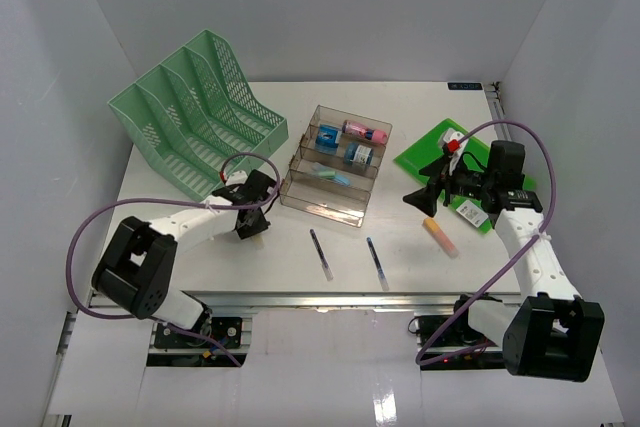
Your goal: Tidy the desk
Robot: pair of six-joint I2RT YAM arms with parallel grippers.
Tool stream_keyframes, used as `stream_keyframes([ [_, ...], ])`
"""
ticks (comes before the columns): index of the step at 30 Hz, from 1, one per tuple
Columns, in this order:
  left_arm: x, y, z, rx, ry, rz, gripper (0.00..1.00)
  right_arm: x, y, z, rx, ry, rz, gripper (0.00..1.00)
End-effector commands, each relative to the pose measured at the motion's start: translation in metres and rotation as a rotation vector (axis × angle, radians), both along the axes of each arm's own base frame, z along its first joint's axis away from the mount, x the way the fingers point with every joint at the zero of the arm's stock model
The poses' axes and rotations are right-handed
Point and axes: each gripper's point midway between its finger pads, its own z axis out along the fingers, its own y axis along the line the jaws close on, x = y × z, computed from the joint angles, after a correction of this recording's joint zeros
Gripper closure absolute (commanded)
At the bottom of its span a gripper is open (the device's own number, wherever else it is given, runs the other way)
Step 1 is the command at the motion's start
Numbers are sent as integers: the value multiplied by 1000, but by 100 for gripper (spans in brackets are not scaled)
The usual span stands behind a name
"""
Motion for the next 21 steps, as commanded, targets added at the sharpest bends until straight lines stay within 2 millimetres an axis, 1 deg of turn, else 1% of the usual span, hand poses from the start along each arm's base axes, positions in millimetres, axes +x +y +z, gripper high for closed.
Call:
stream_keyframes([
  [1,-7,-22,33,-140,-58,-115,100,-5,1,11,28,-49,27,2],
  [2,-9,-31,49,-191,-90,-161,100,-5,0,11,28,-53,25,2],
  [4,-12,-47,73,-269,-129,-248,100,-5,-1,13,29,-59,21,2],
  [6,-10,-63,110,-367,-213,-306,100,-6,-2,15,30,-64,19,2],
  [8,-3,-82,140,-474,-267,-330,100,-6,-2,15,34,-59,17,2],
  [9,0,-93,153,-531,-287,-337,100,-6,-2,14,36,-56,16,2],
  [11,11,-117,167,-657,-289,-320,100,-5,-3,14,39,-49,14,2],
  [14,38,-141,169,-760,-259,-197,100,-5,-4,13,41,-43,7,2],
  [17,73,-162,164,-832,-241,-72,100,-5,-7,12,47,-38,-1,2],
  [18,85,-168,175,-877,-255,-17,100,-4,-8,13,50,-43,-4,2],
  [19,95,-170,176,-886,-264,24,100,-5,-8,13,52,-39,-6,2],
  [21,113,-179,164,-909,-230,117,100,-4,-10,13,51,-43,-14,2],
])
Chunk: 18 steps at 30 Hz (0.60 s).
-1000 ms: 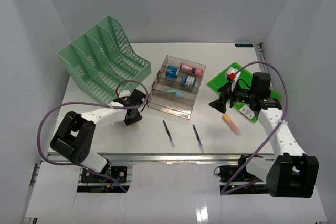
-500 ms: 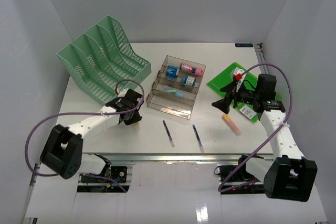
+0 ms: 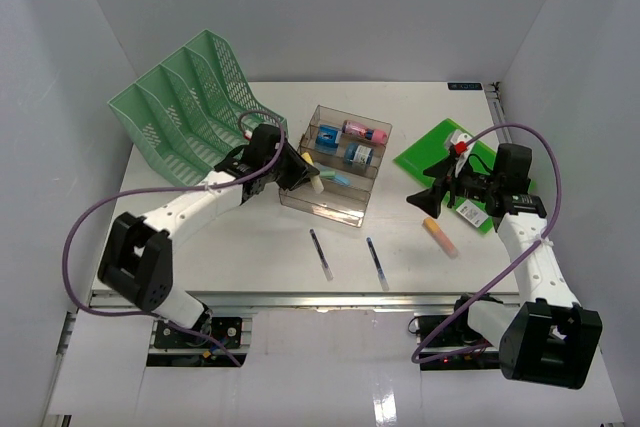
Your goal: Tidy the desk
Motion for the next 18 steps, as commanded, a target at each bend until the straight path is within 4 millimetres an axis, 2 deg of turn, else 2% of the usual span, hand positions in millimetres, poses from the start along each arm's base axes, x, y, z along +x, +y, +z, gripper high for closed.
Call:
stream_keyframes([
  [1,42,-28,21,-215,82,195,100,0,-1,8,22,-29,2,2],
  [5,59,-43,-2,-255,205,287,98,1,-3,8,20,-31,-6,2],
  [6,61,-45,2,-262,203,288,98,1,-3,9,19,-33,-7,2],
  [7,65,-48,-8,-261,232,314,96,1,-4,9,17,-36,-9,2],
  [8,66,-51,-17,-257,252,329,94,1,-4,9,16,-37,-11,2],
  [14,73,-61,-38,-244,291,372,86,1,-5,10,16,-40,-13,2],
  [18,77,-56,-38,-236,272,407,66,1,-6,9,20,-36,-15,2],
])
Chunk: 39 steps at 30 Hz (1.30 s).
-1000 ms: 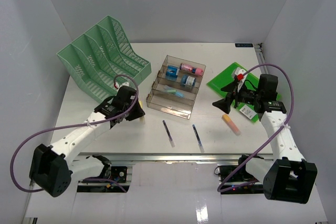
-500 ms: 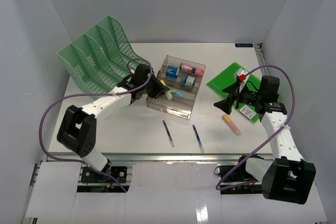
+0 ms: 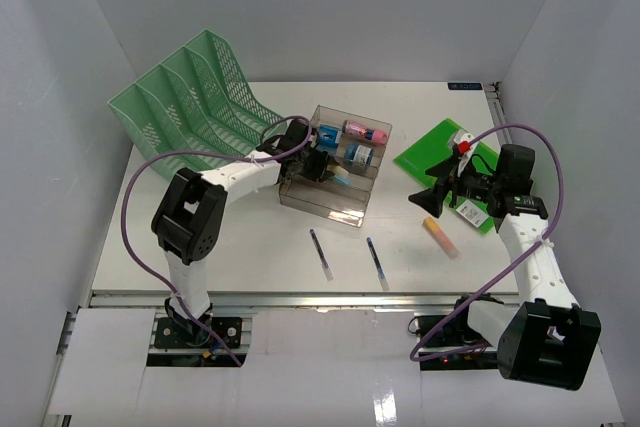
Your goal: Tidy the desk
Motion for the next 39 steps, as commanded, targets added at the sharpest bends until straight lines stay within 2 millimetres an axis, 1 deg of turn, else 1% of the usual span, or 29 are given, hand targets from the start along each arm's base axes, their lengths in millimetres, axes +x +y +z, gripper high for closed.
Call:
stream_keyframes([
  [1,12,0,27,-40,-33,96,64,-1,0,9,15,-39,11,2],
  [3,12,1,34,-41,-52,94,52,-1,0,9,17,-36,14,2],
  [4,11,2,37,-44,-59,92,48,-1,0,8,19,-34,14,2],
  [5,9,2,37,-43,-62,90,46,-1,-1,8,20,-32,14,2],
  [6,8,3,39,-42,-64,89,42,-1,-1,7,21,-30,13,2],
  [8,4,4,43,-50,-73,84,30,-1,-3,3,15,-23,3,2],
  [11,0,4,51,-72,-97,61,26,3,-9,-6,-27,-19,-27,2],
  [14,-5,3,74,-92,-164,21,26,5,-21,-23,-120,13,-75,2],
  [15,-8,4,81,-92,-192,2,26,1,-26,-32,-156,48,-92,2],
  [16,-14,2,101,-105,-252,-50,26,4,-36,-37,-226,41,-124,2],
  [17,-18,5,113,-82,-304,-85,26,2,-46,-44,-286,65,-156,2],
  [20,-33,17,138,-2,-481,-206,22,-12,-79,-67,-486,161,-240,2],
  [22,-50,28,153,76,-647,-313,14,-26,-94,-82,-583,226,-259,2],
  [24,-71,37,171,125,-846,-420,4,-38,-100,-97,-635,292,-268,2],
  [26,-95,52,179,198,-999,-503,2,-46,-102,-111,-665,329,-256,2],
  [27,-106,62,188,250,-1077,-529,2,-47,-102,-116,-684,337,-250,2],
  [28,-115,71,171,294,-1067,-558,2,-49,-102,-122,-690,362,-245,2],
  [31,-136,98,158,430,-1078,-610,2,-50,-101,-137,-704,416,-253,2],
  [34,-150,121,148,541,-1075,-650,2,-48,-98,-153,-720,442,-256,5],
  [35,-154,126,145,572,-1075,-667,2,-48,-95,-158,-724,454,-247,7],
  [37,-162,131,141,601,-1075,-708,2,-48,-84,-166,-733,456,-219,10],
  [39,-169,136,136,622,-1067,-740,2,-50,-78,-174,-743,474,-214,13],
])
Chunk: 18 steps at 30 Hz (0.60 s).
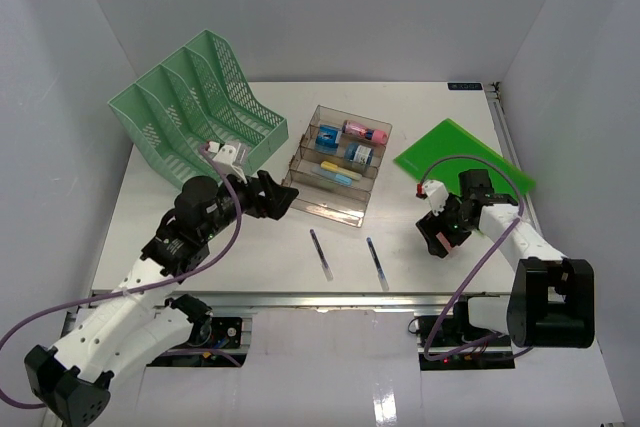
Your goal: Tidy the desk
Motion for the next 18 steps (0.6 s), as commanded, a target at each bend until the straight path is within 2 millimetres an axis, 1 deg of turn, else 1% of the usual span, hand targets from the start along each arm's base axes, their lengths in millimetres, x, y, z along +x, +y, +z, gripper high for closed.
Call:
stream_keyframes([
  [1,-13,20,-32,200,-12,-32,2,9,10,-13,-32,-12,-12,16],
  [4,-19,24,-38,207,-15,-34,2,12,12,-19,-43,-4,-26,24],
  [7,-22,29,-44,211,-12,-21,2,13,12,-24,-48,19,-34,37],
  [12,-24,35,-37,198,-35,4,2,13,13,-26,-44,26,-22,63],
  [13,-24,35,-36,197,-37,6,2,14,14,-26,-41,22,-17,67],
  [15,-25,35,-37,195,-35,5,2,15,16,-25,-32,16,1,78],
  [18,-26,33,-39,168,-14,8,2,18,29,-12,8,-2,68,89],
])
